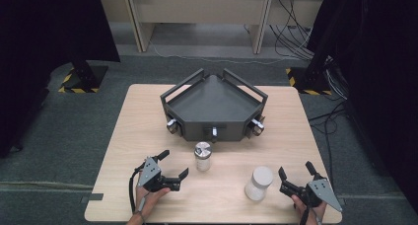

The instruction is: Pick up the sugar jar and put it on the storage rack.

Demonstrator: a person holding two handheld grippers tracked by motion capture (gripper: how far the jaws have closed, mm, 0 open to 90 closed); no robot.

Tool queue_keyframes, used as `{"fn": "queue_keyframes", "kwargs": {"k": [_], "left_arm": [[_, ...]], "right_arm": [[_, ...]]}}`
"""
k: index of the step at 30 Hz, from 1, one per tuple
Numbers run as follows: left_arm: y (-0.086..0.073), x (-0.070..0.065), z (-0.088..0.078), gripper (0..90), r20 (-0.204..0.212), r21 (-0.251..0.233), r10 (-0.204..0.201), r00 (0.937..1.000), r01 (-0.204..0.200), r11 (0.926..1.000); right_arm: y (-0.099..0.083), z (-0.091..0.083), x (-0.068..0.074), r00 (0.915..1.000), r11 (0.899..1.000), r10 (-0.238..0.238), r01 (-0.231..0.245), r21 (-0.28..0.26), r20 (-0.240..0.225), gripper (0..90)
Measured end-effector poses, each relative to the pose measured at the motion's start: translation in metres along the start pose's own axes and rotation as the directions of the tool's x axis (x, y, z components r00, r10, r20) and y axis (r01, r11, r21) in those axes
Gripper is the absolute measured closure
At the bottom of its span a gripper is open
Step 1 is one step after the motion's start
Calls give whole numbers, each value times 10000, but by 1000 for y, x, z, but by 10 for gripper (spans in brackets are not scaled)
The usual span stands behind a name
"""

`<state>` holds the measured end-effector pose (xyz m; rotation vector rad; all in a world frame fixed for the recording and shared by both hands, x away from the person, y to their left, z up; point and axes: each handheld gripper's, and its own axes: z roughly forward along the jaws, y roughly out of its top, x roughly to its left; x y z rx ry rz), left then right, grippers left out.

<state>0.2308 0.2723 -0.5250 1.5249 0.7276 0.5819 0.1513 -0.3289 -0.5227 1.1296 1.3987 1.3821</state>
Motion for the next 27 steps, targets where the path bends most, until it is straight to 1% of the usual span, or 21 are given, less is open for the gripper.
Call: {"fn": "queue_keyframes", "kwargs": {"k": [6, 17, 27], "left_arm": [[0, 0, 0, 0, 68, -7, 59, 10000, -59, 10000], [0, 2, 1, 0, 159, -39, -16, 9999, 17, 10000], [0, 2, 1, 0, 183, -72, 30, 9998, -28, 10000]], "right_arm": [[0, 1, 0, 10000, 10000, -30, 30, 7, 45, 10], [0, 0, 0, 9999, 10000, 55, -56, 51, 158, 10], [0, 0, 1, 9999, 10000, 29, -29, 42, 132, 10]]}}
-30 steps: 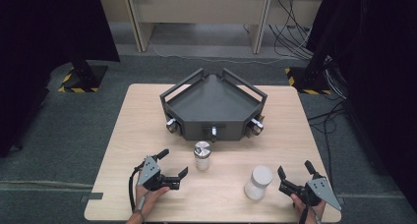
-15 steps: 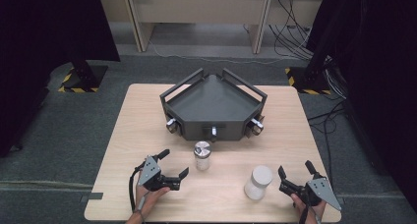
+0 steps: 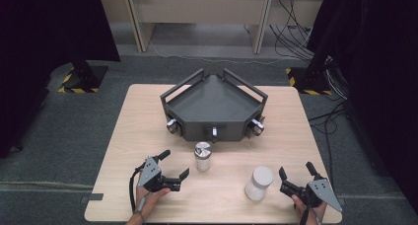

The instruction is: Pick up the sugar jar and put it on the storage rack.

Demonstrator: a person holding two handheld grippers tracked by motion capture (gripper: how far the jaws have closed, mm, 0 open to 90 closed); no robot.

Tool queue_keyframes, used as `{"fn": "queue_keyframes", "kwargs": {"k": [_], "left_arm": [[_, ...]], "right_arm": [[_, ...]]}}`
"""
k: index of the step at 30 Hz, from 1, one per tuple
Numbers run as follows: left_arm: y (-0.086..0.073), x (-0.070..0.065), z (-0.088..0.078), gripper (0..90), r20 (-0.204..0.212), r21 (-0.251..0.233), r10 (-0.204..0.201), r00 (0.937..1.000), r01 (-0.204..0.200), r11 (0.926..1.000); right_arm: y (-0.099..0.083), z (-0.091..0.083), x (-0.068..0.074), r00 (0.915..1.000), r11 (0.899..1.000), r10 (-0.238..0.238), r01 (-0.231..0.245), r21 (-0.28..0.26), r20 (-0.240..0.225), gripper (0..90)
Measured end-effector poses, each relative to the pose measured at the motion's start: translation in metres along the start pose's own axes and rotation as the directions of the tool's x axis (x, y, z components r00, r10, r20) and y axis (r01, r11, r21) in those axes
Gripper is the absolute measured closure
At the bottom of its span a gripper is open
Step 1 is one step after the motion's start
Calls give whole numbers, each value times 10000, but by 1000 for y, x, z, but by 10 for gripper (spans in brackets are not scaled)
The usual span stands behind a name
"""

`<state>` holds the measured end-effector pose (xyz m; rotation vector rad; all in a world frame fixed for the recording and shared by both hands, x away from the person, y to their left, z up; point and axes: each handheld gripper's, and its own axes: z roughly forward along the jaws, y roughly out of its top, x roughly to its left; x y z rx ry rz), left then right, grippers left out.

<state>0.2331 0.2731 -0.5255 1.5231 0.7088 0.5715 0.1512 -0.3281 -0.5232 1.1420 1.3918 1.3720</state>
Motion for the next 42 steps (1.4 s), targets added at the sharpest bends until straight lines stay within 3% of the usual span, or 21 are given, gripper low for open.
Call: {"fn": "queue_keyframes", "kwargs": {"k": [31, 42], "left_arm": [[2, -3, 6, 0, 58, 49, 111, 9999, -112, 9999], [4, -5, 13, 0, 272, 63, 132, 9995, -134, 9999]], "right_arm": [[-1, -1, -1, 9998, 10000, 10, -10, 5, 194, 10], [-1, -1, -2, 9997, 10000, 29, -30, 32, 257, 10]]}}
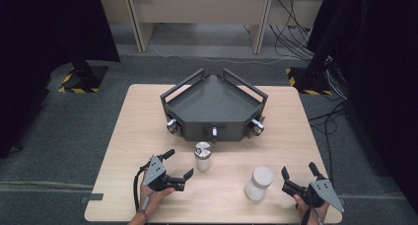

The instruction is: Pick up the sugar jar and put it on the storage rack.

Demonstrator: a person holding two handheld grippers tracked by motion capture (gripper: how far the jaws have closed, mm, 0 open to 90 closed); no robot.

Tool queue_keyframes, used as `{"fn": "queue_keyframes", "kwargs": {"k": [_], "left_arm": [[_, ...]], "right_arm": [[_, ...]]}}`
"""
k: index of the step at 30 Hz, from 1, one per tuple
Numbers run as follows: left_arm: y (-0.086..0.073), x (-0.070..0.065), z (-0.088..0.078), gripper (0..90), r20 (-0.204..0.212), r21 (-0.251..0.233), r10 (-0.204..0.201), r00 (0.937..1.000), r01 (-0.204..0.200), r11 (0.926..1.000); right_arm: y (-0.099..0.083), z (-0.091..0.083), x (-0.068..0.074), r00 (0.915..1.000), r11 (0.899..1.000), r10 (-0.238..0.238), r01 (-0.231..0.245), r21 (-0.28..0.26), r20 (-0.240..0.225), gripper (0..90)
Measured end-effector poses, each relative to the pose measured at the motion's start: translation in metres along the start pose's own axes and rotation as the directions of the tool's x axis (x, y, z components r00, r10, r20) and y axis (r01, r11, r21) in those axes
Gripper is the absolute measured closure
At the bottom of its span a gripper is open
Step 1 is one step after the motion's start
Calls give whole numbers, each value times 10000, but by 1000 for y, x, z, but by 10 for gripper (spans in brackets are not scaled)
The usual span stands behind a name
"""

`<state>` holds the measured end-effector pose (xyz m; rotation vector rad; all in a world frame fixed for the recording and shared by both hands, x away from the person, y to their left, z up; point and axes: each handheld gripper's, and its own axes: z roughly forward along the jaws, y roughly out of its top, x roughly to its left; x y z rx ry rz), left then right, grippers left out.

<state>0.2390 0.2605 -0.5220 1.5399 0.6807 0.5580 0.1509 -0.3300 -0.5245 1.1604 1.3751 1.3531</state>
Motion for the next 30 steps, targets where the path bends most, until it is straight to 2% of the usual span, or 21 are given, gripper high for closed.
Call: {"fn": "queue_keyframes", "kwargs": {"k": [10, 19, 24, 30], "left_arm": [[6, -6, 14, 0, 280, 238, 133, 9995, -140, 9996], [16, -11, 41, 0, 552, 522, 334, 9979, -363, 9980], [19, -14, 52, 0, 596, 593, 321, 9977, -356, 9976], [22, -19, 63, 0, 490, 905, 336, 9982, -379, 9952]], "right_arm": [[0, 1, 0, 10000, 10000, 4, -4, 32, -28, 10], [0, 1, 0, 10000, 10000, 75, -75, 23, -22, 10], [0, 1, 0, 10000, 10000, 83, -83, 15, -28, 11], [0, 1, -1, 9999, 9999, 105, -105, -10, -50, 11]]}}
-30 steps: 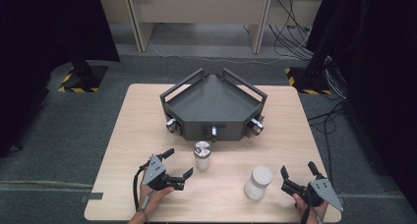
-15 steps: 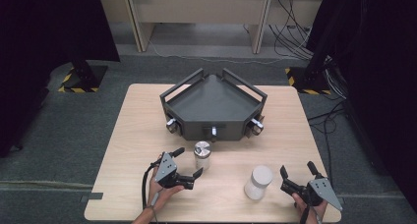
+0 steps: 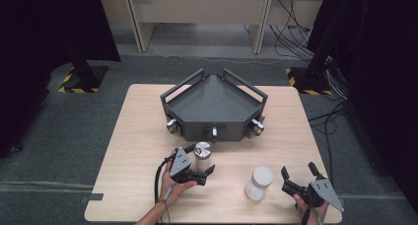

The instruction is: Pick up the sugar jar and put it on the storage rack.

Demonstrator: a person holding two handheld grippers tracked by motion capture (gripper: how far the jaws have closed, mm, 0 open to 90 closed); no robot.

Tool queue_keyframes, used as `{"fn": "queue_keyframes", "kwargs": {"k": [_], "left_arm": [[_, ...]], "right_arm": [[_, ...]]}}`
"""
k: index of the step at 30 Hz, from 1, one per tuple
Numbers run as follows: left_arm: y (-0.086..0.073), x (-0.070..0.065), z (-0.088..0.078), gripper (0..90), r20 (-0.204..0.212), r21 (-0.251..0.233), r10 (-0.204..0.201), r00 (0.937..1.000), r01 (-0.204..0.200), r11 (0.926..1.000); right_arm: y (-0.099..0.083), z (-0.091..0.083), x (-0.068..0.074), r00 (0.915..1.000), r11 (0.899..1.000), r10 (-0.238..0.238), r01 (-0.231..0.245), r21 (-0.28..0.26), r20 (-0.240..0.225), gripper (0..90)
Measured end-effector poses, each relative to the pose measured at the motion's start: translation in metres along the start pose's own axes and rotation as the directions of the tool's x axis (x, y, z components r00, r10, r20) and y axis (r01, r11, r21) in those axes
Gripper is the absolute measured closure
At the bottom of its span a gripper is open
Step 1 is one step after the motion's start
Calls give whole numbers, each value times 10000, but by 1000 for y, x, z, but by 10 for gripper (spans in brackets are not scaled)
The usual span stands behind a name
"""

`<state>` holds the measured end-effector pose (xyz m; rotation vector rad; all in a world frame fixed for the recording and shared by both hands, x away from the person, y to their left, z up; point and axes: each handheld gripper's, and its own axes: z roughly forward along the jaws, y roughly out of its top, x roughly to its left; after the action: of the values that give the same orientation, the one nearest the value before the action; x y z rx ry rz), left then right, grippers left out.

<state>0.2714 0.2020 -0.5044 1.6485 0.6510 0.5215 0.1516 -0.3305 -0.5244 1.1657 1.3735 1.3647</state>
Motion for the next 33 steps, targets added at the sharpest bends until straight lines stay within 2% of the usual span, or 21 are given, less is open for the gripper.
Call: {"fn": "queue_keyframes", "kwargs": {"k": [6, 10, 16, 21, 22, 33], "left_arm": [[2, 0, 6, 6, -216, 258, -105, 9997, 111, 9996], [5, 0, 10, 44, -375, 528, -149, 9992, 169, 9985], [6, 0, 12, 142, -458, 653, -141, 9989, 171, 9977], [6, 0, 13, 259, -558, 683, -145, 9983, 183, 9975], [6, 1, 13, 305, -577, 666, -155, 9982, 194, 9976], [6, 0, 13, 310, -616, 659, -119, 9980, 159, 9977]], "right_arm": [[0, 1, 0, 10000, 10000, 8, -8, 21, -28, 13], [0, 1, 0, 10000, 10000, 50, -50, 9, -15, 13], [0, 1, -1, 10000, 10000, 94, -94, 0, -18, 15], [0, 1, -1, 9999, 9999, 103, -103, 10, -27, 15], [0, 1, -1, 9999, 9999, 110, -110, 13, -28, 15], [0, 1, -1, 10000, 10000, 76, -75, 29, -60, 15]]}}
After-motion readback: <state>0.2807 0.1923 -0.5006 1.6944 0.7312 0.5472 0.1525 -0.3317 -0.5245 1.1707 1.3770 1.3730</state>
